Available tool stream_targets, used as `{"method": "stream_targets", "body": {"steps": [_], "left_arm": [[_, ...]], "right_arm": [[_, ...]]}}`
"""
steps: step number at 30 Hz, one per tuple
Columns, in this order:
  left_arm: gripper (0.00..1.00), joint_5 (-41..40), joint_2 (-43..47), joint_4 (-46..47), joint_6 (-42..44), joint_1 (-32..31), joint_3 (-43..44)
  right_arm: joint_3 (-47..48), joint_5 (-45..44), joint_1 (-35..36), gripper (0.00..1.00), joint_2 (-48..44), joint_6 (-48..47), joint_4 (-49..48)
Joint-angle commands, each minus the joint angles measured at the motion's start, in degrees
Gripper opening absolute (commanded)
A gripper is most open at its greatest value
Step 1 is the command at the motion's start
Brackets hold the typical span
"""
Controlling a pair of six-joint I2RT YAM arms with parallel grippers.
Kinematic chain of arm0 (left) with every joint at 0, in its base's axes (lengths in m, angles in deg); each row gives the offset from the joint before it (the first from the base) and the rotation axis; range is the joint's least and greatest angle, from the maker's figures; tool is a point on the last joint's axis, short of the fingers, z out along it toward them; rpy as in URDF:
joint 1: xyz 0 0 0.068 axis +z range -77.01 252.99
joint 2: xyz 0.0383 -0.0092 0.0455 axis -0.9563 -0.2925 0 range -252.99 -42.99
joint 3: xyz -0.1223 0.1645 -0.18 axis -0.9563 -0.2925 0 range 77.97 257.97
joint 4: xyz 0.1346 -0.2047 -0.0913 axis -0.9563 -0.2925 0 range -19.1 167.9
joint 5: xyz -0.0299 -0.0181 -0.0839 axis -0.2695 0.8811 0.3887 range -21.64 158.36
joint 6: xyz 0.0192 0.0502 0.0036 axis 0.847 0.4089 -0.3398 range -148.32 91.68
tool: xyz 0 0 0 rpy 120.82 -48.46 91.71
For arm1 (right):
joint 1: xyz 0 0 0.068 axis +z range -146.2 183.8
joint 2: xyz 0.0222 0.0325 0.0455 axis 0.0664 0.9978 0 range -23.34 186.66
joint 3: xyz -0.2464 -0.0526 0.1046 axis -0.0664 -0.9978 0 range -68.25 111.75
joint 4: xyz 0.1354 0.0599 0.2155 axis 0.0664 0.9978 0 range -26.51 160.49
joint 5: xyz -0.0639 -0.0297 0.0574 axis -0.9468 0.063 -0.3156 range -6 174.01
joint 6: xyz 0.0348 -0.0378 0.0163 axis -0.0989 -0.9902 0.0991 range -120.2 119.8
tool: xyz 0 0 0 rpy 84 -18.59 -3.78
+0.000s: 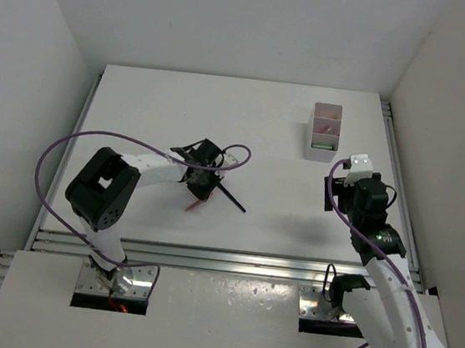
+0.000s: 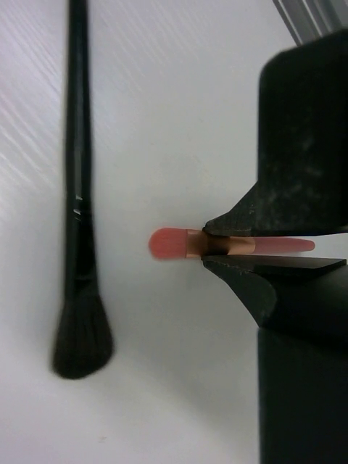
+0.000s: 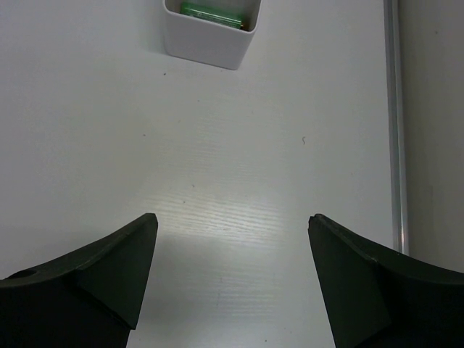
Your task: Organize the makeup
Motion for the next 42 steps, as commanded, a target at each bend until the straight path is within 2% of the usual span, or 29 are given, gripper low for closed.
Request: {"method": "stream_targets", "body": {"steps": [1,5,11,17,20,24,27,30,31,37,38,40,42], "left_arm": [[0.00,-0.07,3.04,-7.22,-0.30,1.70,-2.03],[0.00,-0.07,6.47,-9.33,1.46,2.32,-3.16],[0.00,1.24,12.89,-8.64,5.59,2.32,-3.17],[0.00,2.39,15.53,-8.11,7.00,2.32,-2.55],[0.00,2.92,16.85,-8.11,8.84,2.32,-0.28],[0.00,3.97,15.98,-2.67,13.32,2.32,6.66],[0.00,7.22,12.82,6.37,17.19,2.32,14.13],[0.00,11.00,5.62,17.53,17.20,2.32,22.56],[0.00,11.70,3.52,24.17,16.33,2.32,24.50],[0.00,14.61,-15.90,47.67,7.63,-1.98,39.71],[0.00,15.31,-18.36,56.67,4.75,-2.60,40.94],[0.00,15.84,-25.98,68.29,1.57,-4.79,47.15],[0.00,14.96,-31.89,71.95,-0.46,-6.03,53.31]], "right_arm": [[0.13,-0.41,0.32,0.85,1.80,-0.76,-4.15],[-0.14,1.35,0.24,0.85,4.08,-1.11,-9.33],[0.92,3.28,0.23,0.85,8.65,-1.47,-12.77],[3.02,5.30,0.15,0.85,12.00,-1.73,-15.67],[2.59,4.96,0.32,0.85,12.44,-1.64,-16.81],[1.36,3.46,0.15,0.85,10.77,-0.68,-17.25],[1.71,1.97,-0.03,0.85,8.49,-0.85,-15.94],[2.58,-0.14,-0.20,0.85,5.68,-0.41,-9.89],[2.59,-0.66,-0.20,0.85,4.28,-0.06,-7.26],[1.89,-5.67,-0.38,0.85,-4.16,0.03,3.99],[1.80,-6.72,-0.38,0.85,-4.96,-0.41,4.97],[1.54,-9.53,-0.55,0.85,-9.17,-2.42,6.73],[1.53,-10.68,-0.64,0.85,-10.92,-3.75,7.62]]}}
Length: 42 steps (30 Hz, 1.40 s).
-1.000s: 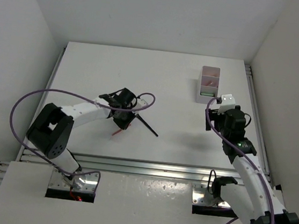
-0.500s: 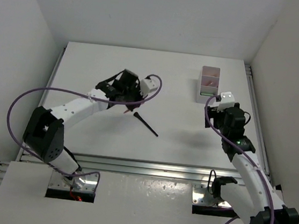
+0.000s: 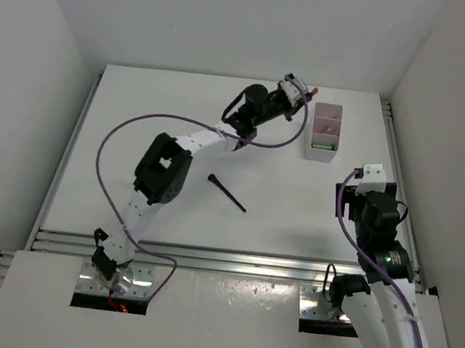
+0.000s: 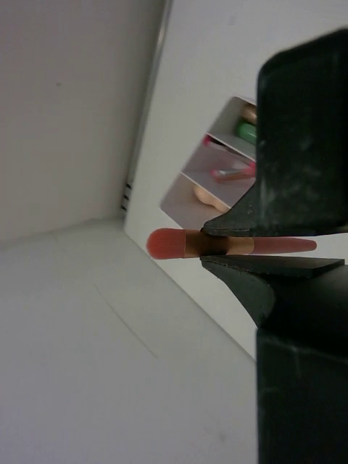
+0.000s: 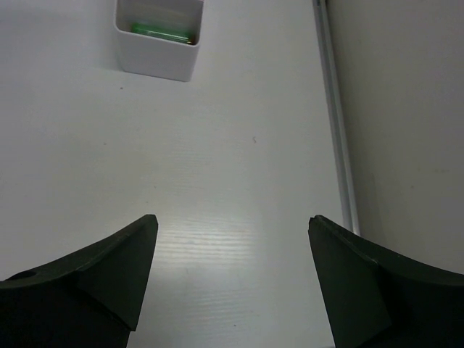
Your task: Organize the makeup
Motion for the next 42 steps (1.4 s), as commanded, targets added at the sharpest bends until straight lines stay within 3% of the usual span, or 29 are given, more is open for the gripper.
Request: {"method": "stream_targets", "body": {"steps": [1,5,7,10,18,24,26,27,28,31,34,38,39,41,42], "left_arm": [[0.00,1.37,-9.51,20.64,-6.98,-3.52,11.32],[0.00,-5.65,-28.55,25.47,-9.54,-5.89,28.46],[0.00,-9.35,-33.25,26.87,-8.14,-6.86,35.51],[0.00,-10.93,-37.21,32.33,-5.49,-8.26,34.92],[0.00,-16.03,-43.29,32.34,-3.65,-8.79,39.13],[0.00,-16.66,-40.49,31.72,-4.17,-8.27,30.70],[0.12,-17.54,-38.29,32.50,-4.70,-8.27,27.45],[0.36,-16.93,-37.41,32.51,-4.70,-7.75,26.48],[0.50,-16.22,-35.31,33.21,-4.09,-7.74,24.73],[0.77,-13.59,-30.05,31.47,-3.56,-6.60,23.58],[0.93,-10.52,-23.97,28.48,-3.56,-5.98,20.86],[0.98,-8.04,-10.18,22.79,0.37,-4.14,12.26],[0.98,-8.04,-4.41,20.23,1.53,-3.61,11.10],[0.99,-11.01,0.98,11.57,3.90,-0.91,7.43],[0.99,-12.60,6.32,8.46,3.91,0.42,5.75]], "right_arm": [[1.45,-5.44,-0.49,0.85,-3.20,-3.90,4.58],[1.10,-7.90,-0.49,0.85,-5.75,-5.85,6.25],[0.48,-9.40,-0.49,0.85,-7.33,-6.28,6.34],[-0.75,-10.10,-0.67,0.85,-8.91,-8.38,6.34],[0.65,-11.07,-0.67,0.86,-9.45,-15.16,5.56],[2.76,-11.16,-0.67,0.86,-9.71,-15.34,6.08],[2.94,-10.55,-0.58,0.88,-9.97,-15.78,6.08],[3.29,-10.11,-0.67,0.89,-9.80,-16.47,6.25],[3.38,-9.76,-0.49,0.89,-9.19,-16.66,6.95],[7.14,-7.03,-0.67,0.95,-4.80,-16.57,9.14],[12.25,-0.20,-0.58,0.99,2.84,-15.08,11.69],[18.75,12.98,-0.67,0.99,14.25,-12.27,12.23],[21.29,22.15,-0.58,0.99,18.11,-10.44,12.49],[25.25,28.10,-0.49,0.99,24.55,-7.00,10.84],[26.31,36.22,0.21,0.98,28.48,-3.25,9.70]]}}
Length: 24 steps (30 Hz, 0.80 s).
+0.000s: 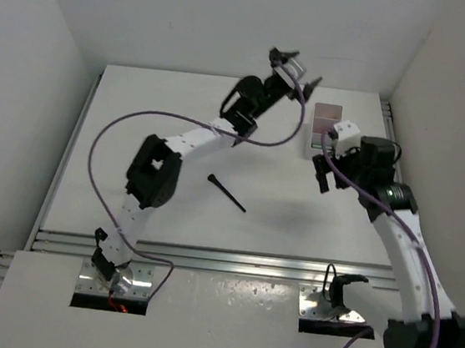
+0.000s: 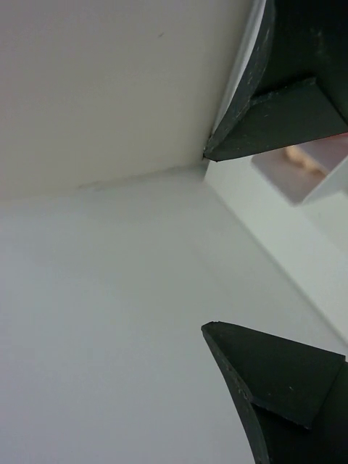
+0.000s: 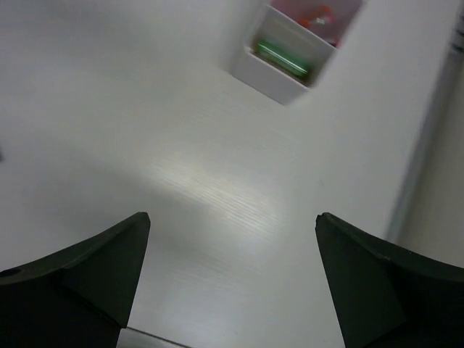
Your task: Organize the makeup
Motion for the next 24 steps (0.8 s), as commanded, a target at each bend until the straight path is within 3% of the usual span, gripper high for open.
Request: {"method": "stream_targets", "body": {"steps": [1,3,6,9,13,14,15,18,24], "left_arm": [[0.99,-3.84,13.98,-10.33,4.00,5.32,-4.75],[0.99,-10.75,22.21,-20.09,4.97,9.53,-11.58],[0.99,-20.17,33.61,-30.09,5.67,15.15,-24.04],[0.99,-20.82,42.77,-36.26,5.67,19.91,-34.36],[0.99,-21.44,56.49,-40.93,1.65,28.69,-50.95],[0.99,-21.44,60.87,-41.64,0.67,29.93,-53.09],[0.99,-21.44,62.82,-42.17,-1.08,30.99,-55.11],[0.99,-19.94,68.37,-42.18,-4.07,34.07,-61.10],[0.99,-19.24,70.93,-39.80,-5.84,36.80,-66.38]], "right_arm": [[4.64,22.65,1.28,0.96,11.61,8.96,-4.08],[4.47,26.26,4.51,0.92,18.45,10.11,-10.58],[2.80,24.26,12.86,0.92,24.63,9.94,-20.66],[4.72,21.36,19.73,0.92,33.84,10.37,-26.23],[17.71,17.58,24.22,0.93,47.66,13.10,-20.37],[20.17,16.53,25.18,0.91,54.65,13.19,-18.61],[26.63,14.52,26.41,0.91,56.72,13.01,-14.07],[32.30,8.46,30.98,0.90,64.64,8.91,-9.82],[27.41,9.14,35.03,0.88,67.90,7.03,-14.63]]}}
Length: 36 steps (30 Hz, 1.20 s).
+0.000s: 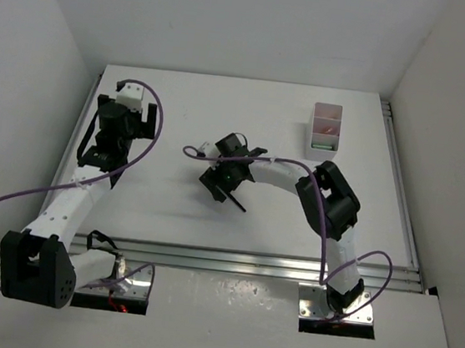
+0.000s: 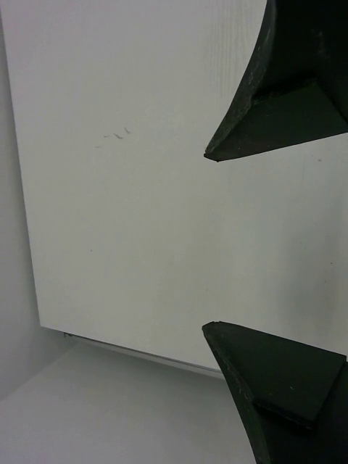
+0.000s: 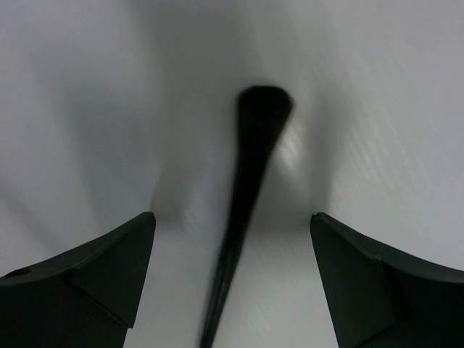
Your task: Organize the makeup
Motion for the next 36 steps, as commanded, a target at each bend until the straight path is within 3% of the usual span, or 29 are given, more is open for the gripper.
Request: {"method": "stream_targets", "body": {"steps": [1,4,7,11,12,15,20,23,24,26,27,29,36], "left_arm": [[0.99,0.41,1.21,2.49,-3.04,1.70,-1.18],[0.99,1.11,0.59,3.01,-3.57,1.70,-1.18],[0.99,1.64,-0.46,4.24,-4.89,2.23,-1.18],[0.99,2.87,-1.61,4.25,-6.73,2.23,-1.18],[0.99,2.87,-2.22,4.25,-6.74,2.75,-1.18],[0.99,3.39,-2.22,4.77,-6.74,2.76,-1.18],[0.98,5.60,-3.27,4.25,-6.74,2.76,-1.18],[0.96,6.30,-3.28,3.02,-6.74,2.76,-1.18],[0.96,6.30,-3.28,3.02,-7.35,2.76,-0.66],[0.96,5.68,-3.80,2.49,-7.88,2.76,-0.65],[0.96,5.68,-3.80,1.18,-7.88,2.76,-0.13],[0.96,6.38,-4.33,-0.23,-7.88,2.76,0.40],[0.95,7.53,-5.03,-2.70,-4.72,2.76,2.85]], "right_arm": [[-1.93,-0.67,1.86,0.88,-0.56,-1.07,-0.54],[-2.28,-1.28,2.12,0.83,0.06,0.16,0.60],[-3.24,-3.92,2.56,0.71,1.03,0.25,1.38],[-3.51,-7.09,2.83,0.36,2.87,2.00,5.16],[-3.60,-6.65,2.74,0.18,2.70,2.09,5.52],[-4.30,-6.21,2.47,0.00,1.47,1.39,5.43],[4.63,0.37,-0.24,0.00,-2.13,0.33,5.88],[3.80,6.08,-5.58,0.00,-12.38,7.15,-5.86],[-0.31,7.22,-7.00,0.00,-14.68,10.93,-22.35],[-5.33,8.82,-12.88,0.00,-21.29,15.25,-34.58],[-12.06,7.77,-14.56,0.00,-22.25,17.10,-50.13],[-15.27,3.32,-20.44,0.00,-24.62,17.91,-59.03],[-25.66,-13.67,-31.17,0.00,-26.22,15.89,-73.22]]}}
